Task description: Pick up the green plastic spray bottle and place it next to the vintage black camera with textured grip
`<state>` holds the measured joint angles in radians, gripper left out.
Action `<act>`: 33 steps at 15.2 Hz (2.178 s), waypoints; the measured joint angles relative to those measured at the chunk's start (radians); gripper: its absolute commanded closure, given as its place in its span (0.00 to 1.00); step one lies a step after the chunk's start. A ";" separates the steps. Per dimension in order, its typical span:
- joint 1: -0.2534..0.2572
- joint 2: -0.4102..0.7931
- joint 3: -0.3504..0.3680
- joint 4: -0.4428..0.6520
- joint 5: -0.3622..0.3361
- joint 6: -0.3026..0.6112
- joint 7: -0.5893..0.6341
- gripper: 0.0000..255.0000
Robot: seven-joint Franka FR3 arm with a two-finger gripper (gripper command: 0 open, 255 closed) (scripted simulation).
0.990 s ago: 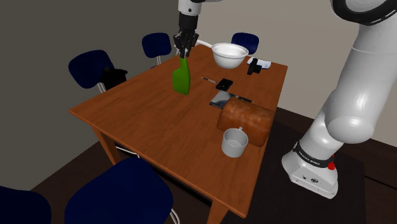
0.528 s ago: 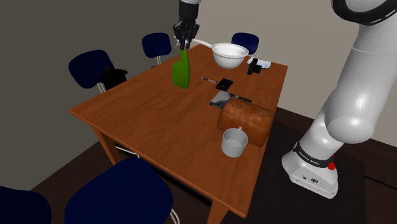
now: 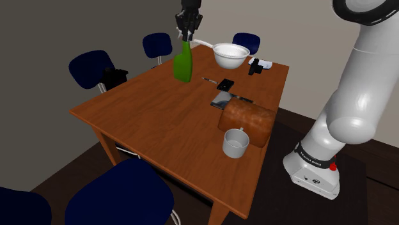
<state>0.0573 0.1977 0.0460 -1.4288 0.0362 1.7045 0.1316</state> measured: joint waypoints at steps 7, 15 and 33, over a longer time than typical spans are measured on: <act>-0.080 -0.127 -0.057 -0.162 0.020 0.029 -0.138 1.00; -0.167 -0.215 -0.140 -0.267 0.029 0.034 -0.311 1.00; -0.378 -0.184 -0.370 -0.216 0.055 -0.020 -0.750 1.00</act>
<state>-0.3208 0.0134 -0.3239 -1.6446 0.0907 1.6841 -0.6179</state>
